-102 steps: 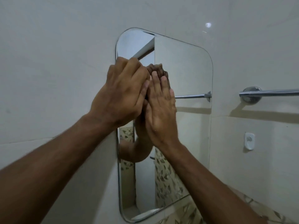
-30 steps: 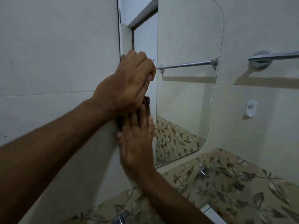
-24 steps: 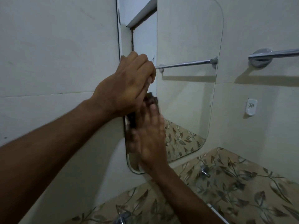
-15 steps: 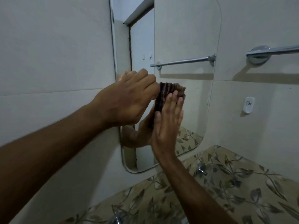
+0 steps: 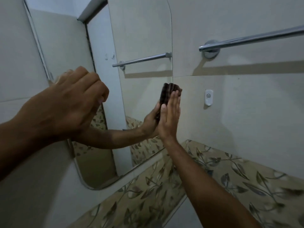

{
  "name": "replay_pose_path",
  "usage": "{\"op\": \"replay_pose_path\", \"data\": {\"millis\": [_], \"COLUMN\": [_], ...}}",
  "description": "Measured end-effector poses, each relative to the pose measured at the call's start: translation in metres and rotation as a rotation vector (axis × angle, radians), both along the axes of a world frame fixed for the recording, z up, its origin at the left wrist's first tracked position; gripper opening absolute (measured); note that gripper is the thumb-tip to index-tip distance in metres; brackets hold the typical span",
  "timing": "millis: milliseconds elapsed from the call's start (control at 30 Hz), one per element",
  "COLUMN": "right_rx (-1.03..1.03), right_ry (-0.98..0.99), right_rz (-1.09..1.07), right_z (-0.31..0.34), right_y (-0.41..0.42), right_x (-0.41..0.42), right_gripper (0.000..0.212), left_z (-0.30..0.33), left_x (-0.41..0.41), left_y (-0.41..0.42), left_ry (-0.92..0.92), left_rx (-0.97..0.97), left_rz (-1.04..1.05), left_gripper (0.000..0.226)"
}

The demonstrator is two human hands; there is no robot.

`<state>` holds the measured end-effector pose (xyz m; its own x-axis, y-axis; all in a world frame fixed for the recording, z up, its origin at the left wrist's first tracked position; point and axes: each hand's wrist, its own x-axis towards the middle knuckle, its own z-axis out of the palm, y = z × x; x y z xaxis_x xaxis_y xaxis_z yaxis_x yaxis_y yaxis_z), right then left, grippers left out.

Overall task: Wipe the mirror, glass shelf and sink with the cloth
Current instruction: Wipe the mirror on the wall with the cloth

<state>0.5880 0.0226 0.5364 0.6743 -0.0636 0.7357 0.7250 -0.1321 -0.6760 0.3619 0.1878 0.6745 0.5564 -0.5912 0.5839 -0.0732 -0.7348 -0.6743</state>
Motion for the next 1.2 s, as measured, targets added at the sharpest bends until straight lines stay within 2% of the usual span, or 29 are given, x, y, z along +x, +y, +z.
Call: {"op": "replay_pose_path", "data": {"millis": [100, 233, 400, 467, 700, 800, 900, 1033, 1200], "right_rx": [0.030, 0.012, -0.206, -0.261, -0.129, -0.154, -0.242, -0.372, -0.334], "right_ry": [0.028, -0.016, -0.374, -0.448, -0.451, -0.482, -0.476, -0.449, -0.411], "right_rz": [0.001, 0.022, 0.142, 0.203, 0.225, 0.168, 0.160, 0.080, 0.038], "right_z": [0.000, -0.008, -0.042, -0.049, 0.009, 0.016, -0.023, -0.107, -0.102], "right_y": [-0.002, 0.018, 0.069, 0.081, 0.076, 0.081, 0.079, 0.076, 0.082], "right_x": [0.013, -0.034, -0.159, -0.193, -0.186, -0.182, -0.189, -0.212, -0.209], "right_gripper": [0.061, 0.060, 0.061, 0.060, 0.058, 0.057, 0.063, 0.066, 0.061], "left_z": [0.001, 0.001, -0.002, -0.001, 0.002, 0.004, 0.003, -0.001, -0.008], "left_x": [-0.002, -0.009, -0.020, -0.022, -0.023, -0.022, -0.023, -0.022, -0.022], "left_y": [-0.004, -0.013, -0.027, -0.029, -0.032, -0.030, -0.031, -0.031, -0.030], "left_ry": [0.031, 0.056, 0.064, 0.058, -0.016, -0.048, -0.031, 0.009, 0.205], "left_rx": [-0.034, -0.029, -0.008, -0.033, -0.214, -0.238, -0.182, -0.006, 0.203], "left_rz": [0.017, 0.069, 0.121, 0.119, -0.041, -0.056, -0.035, 0.106, 0.118], "left_gripper": [0.024, 0.015, 0.016, 0.016, 0.021, 0.022, 0.021, 0.020, 0.025]}}
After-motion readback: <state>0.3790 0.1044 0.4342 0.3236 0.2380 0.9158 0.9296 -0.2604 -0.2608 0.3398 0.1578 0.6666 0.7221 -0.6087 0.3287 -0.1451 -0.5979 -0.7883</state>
